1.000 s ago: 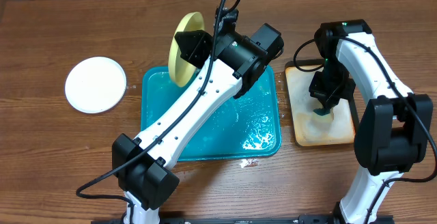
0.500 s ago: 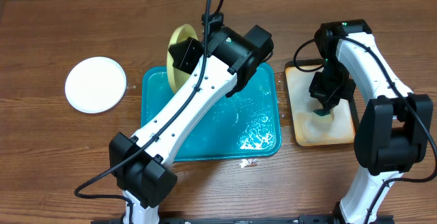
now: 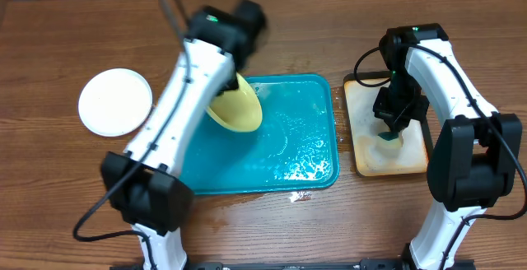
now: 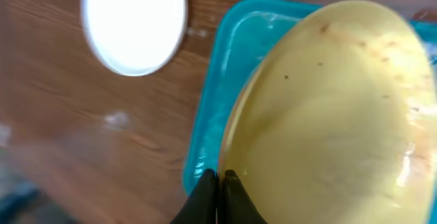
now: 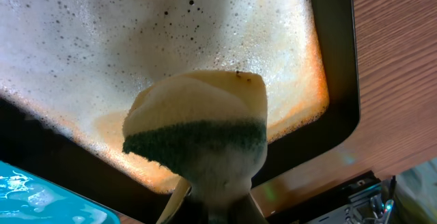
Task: Clean dirty plates on tray and stack at the side
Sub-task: 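Lower the yellow plate onto the white plate stack and release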
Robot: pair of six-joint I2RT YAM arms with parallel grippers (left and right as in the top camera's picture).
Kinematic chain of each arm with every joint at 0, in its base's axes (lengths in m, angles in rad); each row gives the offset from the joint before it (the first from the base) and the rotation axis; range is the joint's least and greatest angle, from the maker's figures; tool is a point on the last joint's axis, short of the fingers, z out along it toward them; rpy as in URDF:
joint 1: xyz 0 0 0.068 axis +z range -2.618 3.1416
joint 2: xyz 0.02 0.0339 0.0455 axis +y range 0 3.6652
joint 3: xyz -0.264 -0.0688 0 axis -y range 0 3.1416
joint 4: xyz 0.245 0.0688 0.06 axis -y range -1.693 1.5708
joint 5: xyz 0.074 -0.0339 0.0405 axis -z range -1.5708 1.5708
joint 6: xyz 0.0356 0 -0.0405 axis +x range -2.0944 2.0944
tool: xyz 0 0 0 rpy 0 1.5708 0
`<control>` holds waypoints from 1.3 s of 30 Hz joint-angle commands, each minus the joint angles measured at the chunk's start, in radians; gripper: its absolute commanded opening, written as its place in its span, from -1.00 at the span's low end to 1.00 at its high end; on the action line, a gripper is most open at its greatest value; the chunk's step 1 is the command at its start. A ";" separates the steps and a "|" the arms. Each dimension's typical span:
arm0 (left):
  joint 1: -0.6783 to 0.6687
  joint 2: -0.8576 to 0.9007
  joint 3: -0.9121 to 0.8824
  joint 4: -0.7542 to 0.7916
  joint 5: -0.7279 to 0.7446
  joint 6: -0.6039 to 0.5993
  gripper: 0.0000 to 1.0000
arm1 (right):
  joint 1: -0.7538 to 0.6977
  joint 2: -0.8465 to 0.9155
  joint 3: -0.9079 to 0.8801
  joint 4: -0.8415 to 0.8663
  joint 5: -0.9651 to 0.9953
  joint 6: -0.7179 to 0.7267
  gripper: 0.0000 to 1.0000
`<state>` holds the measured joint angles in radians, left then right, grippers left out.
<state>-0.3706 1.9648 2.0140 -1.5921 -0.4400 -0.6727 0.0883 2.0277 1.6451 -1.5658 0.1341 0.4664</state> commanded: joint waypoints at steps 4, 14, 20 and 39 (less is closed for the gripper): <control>0.195 -0.122 0.022 0.134 0.371 0.164 -0.91 | 0.000 -0.007 -0.003 0.013 -0.024 -0.026 -0.92; 0.489 -0.145 -0.144 0.198 0.459 0.282 -0.91 | 0.000 -0.007 -0.003 0.016 -0.034 -0.030 -0.92; 0.658 -0.153 -0.350 0.389 0.604 0.325 -0.91 | 0.000 -0.007 -0.003 0.005 -0.034 -0.053 -0.92; 1.076 -0.153 -0.567 0.682 0.801 0.434 -0.91 | 0.000 -0.007 -0.003 0.000 -0.047 -0.052 -0.92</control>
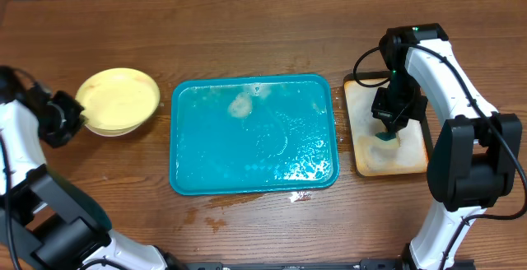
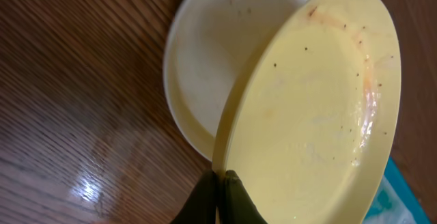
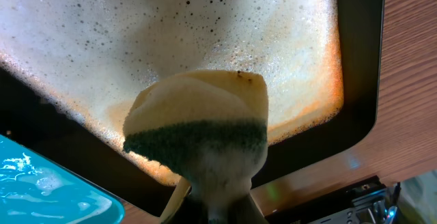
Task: Clean dirty plates on tray and stack at the side
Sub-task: 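Lower the yellow plate onto the white plate stack and release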
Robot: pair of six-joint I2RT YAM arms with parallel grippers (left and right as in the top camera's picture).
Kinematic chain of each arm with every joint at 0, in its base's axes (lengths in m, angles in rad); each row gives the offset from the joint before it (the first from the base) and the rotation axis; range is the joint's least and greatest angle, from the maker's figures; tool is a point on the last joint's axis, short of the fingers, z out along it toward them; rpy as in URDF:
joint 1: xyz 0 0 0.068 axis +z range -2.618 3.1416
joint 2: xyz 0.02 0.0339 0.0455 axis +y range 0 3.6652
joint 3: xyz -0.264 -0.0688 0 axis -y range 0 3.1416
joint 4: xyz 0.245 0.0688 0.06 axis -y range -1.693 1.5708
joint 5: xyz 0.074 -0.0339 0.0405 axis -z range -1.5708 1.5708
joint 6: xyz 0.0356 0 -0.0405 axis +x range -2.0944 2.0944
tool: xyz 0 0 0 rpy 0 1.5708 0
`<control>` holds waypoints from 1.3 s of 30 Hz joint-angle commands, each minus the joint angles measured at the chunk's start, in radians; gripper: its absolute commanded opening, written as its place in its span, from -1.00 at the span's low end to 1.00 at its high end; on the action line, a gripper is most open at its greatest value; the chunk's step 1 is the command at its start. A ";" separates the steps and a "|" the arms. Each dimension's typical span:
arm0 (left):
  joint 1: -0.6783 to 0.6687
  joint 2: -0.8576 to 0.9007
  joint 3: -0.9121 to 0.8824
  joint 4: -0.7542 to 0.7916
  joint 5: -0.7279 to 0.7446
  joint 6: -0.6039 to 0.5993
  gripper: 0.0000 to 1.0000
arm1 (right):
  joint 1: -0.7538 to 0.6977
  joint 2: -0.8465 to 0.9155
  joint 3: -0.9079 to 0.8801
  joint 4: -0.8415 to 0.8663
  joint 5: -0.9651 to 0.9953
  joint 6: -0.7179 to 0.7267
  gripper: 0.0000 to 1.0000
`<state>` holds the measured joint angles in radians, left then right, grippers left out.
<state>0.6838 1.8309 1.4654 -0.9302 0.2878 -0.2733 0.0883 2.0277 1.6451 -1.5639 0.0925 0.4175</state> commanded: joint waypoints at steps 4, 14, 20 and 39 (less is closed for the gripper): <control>0.048 -0.019 -0.061 0.096 0.068 0.039 -0.91 | 0.000 -0.007 -0.003 -0.014 -0.005 -0.003 -0.92; 0.048 0.030 -0.186 0.237 0.067 0.026 -0.92 | 0.000 -0.007 -0.003 -0.021 -0.005 -0.003 -0.92; 0.048 0.063 -0.186 0.255 0.037 0.011 -0.91 | 0.000 -0.007 -0.003 -0.027 -0.005 -0.003 -0.92; 0.043 0.063 -0.186 0.341 0.040 0.011 0.99 | 0.000 -0.007 -0.003 -0.040 -0.004 -0.004 -0.61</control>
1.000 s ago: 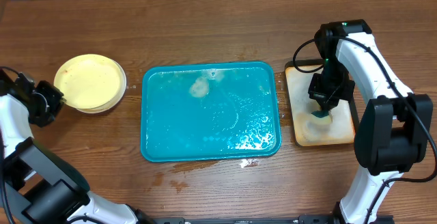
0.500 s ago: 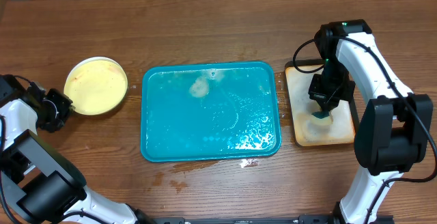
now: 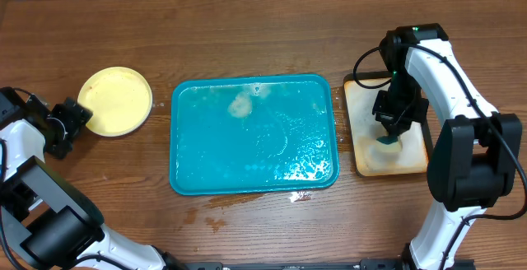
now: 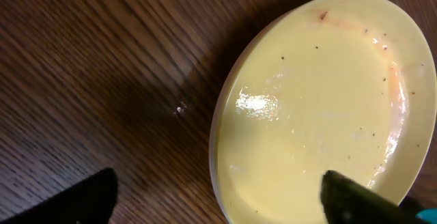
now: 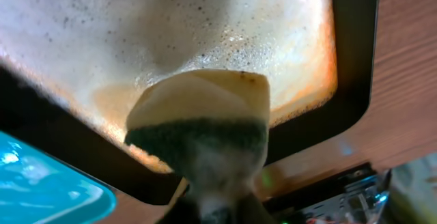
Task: Clean dirty plates on tray and stack at the side
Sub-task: 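Lower the yellow plate onto the white plate stack and release, then release the sponge on the rack and raise the right gripper away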
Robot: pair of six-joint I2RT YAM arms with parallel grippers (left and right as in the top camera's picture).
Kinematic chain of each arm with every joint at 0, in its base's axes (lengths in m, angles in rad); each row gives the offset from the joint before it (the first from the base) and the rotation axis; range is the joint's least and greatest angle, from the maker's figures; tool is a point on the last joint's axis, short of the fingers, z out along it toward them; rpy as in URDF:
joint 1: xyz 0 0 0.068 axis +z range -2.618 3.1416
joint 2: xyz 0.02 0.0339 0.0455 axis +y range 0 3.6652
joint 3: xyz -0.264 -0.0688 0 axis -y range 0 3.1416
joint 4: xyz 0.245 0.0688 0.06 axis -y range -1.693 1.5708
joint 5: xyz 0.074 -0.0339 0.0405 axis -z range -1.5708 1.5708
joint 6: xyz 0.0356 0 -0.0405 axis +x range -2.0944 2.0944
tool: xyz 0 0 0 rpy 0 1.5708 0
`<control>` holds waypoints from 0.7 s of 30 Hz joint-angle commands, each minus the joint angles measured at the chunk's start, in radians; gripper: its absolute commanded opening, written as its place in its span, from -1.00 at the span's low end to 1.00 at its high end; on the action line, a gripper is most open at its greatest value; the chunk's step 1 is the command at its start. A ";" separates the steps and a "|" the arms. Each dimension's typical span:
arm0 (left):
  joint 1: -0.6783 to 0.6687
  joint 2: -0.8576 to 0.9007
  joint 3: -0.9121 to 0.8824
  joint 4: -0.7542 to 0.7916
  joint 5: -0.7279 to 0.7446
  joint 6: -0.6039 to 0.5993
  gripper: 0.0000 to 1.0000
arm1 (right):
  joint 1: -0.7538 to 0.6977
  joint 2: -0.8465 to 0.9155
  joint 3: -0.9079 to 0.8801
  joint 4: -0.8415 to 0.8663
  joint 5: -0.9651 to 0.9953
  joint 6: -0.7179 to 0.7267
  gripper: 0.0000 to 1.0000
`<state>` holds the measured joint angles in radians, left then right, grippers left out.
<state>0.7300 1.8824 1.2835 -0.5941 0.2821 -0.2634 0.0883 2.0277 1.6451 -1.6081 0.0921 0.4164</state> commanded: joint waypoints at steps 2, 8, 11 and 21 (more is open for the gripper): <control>-0.013 0.011 -0.003 0.005 0.110 0.001 0.99 | 0.000 -0.007 -0.003 0.010 -0.004 -0.006 -0.55; -0.088 -0.003 -0.003 -0.022 0.134 0.002 0.99 | 0.000 -0.010 0.006 0.041 -0.003 -0.055 -0.24; -0.154 -0.029 -0.003 -0.033 0.129 0.002 1.00 | 0.000 -0.012 0.019 0.050 -0.004 -0.055 -0.25; -0.444 -0.212 0.051 -0.053 0.056 0.006 0.99 | 0.001 -0.012 0.118 0.058 -0.004 -0.115 0.08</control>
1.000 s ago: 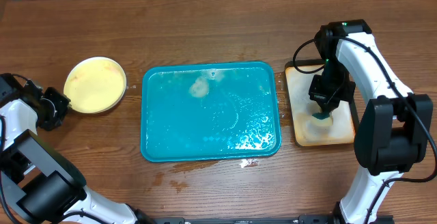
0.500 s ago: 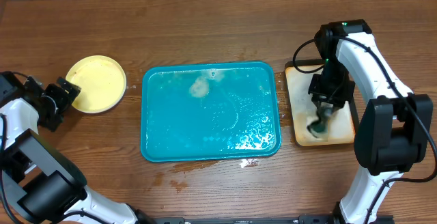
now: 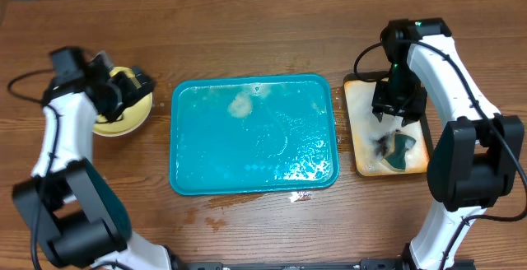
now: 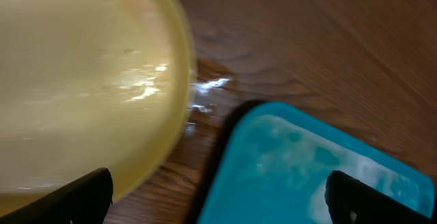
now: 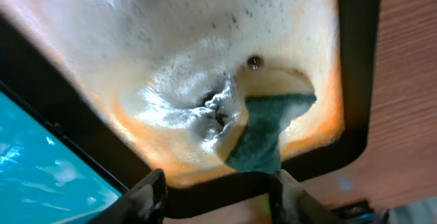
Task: Clean dirty plates on tray and stack at the side
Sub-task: 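Release the sponge on the rack and raise the right gripper away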
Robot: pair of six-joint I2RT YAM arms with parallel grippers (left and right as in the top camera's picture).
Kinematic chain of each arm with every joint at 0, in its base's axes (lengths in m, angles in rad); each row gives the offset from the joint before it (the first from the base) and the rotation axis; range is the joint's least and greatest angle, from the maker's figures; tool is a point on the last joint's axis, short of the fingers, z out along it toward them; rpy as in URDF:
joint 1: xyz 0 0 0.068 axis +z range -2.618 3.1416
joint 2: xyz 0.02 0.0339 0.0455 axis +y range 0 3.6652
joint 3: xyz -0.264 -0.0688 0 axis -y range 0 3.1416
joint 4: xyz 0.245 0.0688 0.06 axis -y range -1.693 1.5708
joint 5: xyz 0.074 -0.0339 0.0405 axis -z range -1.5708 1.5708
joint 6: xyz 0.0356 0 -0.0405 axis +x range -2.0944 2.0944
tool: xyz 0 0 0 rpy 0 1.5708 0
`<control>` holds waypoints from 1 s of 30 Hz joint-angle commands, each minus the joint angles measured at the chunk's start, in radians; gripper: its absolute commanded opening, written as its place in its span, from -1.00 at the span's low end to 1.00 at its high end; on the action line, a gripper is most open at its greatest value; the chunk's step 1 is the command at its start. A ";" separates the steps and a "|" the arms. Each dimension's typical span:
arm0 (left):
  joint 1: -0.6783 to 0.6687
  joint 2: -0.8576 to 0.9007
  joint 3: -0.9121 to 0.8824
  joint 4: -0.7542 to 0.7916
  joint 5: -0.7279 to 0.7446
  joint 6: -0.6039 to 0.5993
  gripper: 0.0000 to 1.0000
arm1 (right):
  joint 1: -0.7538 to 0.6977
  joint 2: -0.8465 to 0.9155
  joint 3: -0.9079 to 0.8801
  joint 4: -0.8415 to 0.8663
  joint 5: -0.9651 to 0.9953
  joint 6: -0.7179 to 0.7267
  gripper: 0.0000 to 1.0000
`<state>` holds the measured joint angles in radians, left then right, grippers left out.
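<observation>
A yellow plate (image 3: 115, 123) lies on the table left of the teal tray (image 3: 185, 138); in the left wrist view the yellow plate (image 4: 82, 94) fills the upper left, wet and glossy. My left gripper (image 3: 136, 89) hovers open over the plate's right side, with the left gripper (image 4: 218, 207) holding nothing. The tray's bed (image 4: 300, 169) holds only water and foam. A green-and-yellow sponge (image 5: 266, 128) lies loose in the soapy dish (image 5: 171, 60). Above it my right gripper (image 5: 218, 200) stands open.
The soapy dish (image 3: 362, 159) sits right of the tray, the sponge (image 3: 397, 151) in its near half. A patch of foam (image 3: 241, 103) floats at the tray's far side. Water is spilled on the wood by the tray's front edge (image 3: 300, 194).
My right gripper has opened and the sponge now lies in the soapy dish. My left gripper has moved from left of the yellow plate to over its right side, still open.
First my left gripper held the yellow plate tilted over the tray, a white plate lying alone at the left. Then it held the yellow plate on the white one, then was open beside the stack. My right gripper held the sponge over the dish until now.
</observation>
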<state>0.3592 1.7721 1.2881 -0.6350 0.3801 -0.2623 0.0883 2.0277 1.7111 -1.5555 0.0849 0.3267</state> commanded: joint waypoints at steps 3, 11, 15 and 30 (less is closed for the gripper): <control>-0.154 -0.177 0.080 -0.049 -0.134 0.022 0.99 | 0.001 -0.012 0.093 0.006 0.003 -0.040 0.25; -0.249 -0.342 0.131 -0.205 -0.328 -0.005 1.00 | 0.001 -0.016 0.227 0.010 -0.021 -0.050 0.33; -0.249 -0.389 0.131 -0.291 -0.338 -0.007 1.00 | 0.001 -0.037 0.306 0.029 -0.073 -0.074 0.33; -0.249 -0.425 0.131 -0.457 -0.340 -0.006 1.00 | 0.002 -0.202 0.529 0.089 -0.176 -0.179 0.47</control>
<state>0.1116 1.3697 1.4052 -1.0893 0.0544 -0.2592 0.0887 1.8812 2.2044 -1.4685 -0.0719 0.1734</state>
